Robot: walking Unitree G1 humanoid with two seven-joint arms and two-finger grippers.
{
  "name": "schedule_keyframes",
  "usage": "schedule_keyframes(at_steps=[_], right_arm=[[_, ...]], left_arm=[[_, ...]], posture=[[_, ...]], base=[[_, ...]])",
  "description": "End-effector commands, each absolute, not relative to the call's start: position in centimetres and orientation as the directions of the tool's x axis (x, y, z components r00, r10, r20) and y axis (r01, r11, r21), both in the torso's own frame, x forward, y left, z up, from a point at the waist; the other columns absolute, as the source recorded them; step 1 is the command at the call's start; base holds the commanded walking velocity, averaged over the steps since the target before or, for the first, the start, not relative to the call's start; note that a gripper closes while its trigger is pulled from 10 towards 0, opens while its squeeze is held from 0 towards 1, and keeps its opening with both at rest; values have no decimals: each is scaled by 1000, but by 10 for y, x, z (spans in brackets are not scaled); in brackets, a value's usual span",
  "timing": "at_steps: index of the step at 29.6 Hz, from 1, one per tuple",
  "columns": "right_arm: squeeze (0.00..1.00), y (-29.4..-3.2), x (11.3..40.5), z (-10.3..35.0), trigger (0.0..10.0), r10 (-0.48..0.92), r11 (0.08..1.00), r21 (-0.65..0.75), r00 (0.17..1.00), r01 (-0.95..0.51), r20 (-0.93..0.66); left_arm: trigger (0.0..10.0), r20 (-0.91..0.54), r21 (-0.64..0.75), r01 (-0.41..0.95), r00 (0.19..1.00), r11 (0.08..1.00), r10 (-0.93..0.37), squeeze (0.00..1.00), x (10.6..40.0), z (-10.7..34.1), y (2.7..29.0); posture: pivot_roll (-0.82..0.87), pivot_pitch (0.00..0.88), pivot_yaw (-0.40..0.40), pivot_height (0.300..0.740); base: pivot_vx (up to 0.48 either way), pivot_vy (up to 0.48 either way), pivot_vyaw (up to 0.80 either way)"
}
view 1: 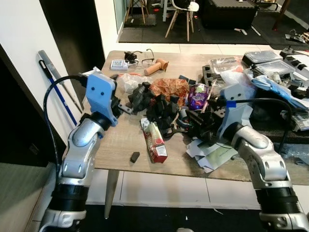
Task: Picking trash to rubbish bin
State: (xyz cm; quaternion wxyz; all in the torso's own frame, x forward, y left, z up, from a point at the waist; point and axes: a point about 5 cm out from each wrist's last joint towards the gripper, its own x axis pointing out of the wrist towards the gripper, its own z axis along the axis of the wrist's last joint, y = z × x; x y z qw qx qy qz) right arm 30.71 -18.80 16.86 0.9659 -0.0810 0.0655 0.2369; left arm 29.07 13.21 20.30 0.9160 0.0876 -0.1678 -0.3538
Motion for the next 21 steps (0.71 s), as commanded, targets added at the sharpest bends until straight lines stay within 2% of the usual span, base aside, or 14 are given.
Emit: schedule_keyframes(at_steps=[1,3,6,9,14,21], right_arm=[[0,-186,304,169,10000,452,867,-134,871,-479,-192],[0,-188,303,172,10000,445,867,-148,872,-476,-202],[0,-194,301,184,10000,432,868,-168,878,-467,-208],[0,-202,300,192,10000,407,876,-178,886,-448,-223],[0,-209,292,202,10000,406,867,-189,873,-462,-270],[0,-222,284,206,10000,356,887,-178,876,-427,-326]], left_arm=[[10000,210,287,670,653,684,-728,0,285,201,130],[10000,174,316,711,608,629,-775,0,279,199,132],[10000,63,347,802,497,485,-866,0,262,192,135],[10000,-24,315,870,407,379,-913,0,251,187,140],[10000,-86,313,896,356,314,-930,0,245,188,145],[10000,-62,313,887,375,339,-925,0,250,191,143]], posture=[[-81,9,20,740],[-81,11,20,740],[-89,14,23,740],[-96,19,23,740],[-97,29,24,740],[-103,40,24,740]], base=[[0,0,0],[0,0,0],[0,0,0],[0,0,0],[0,0,0],[0,0,0]])
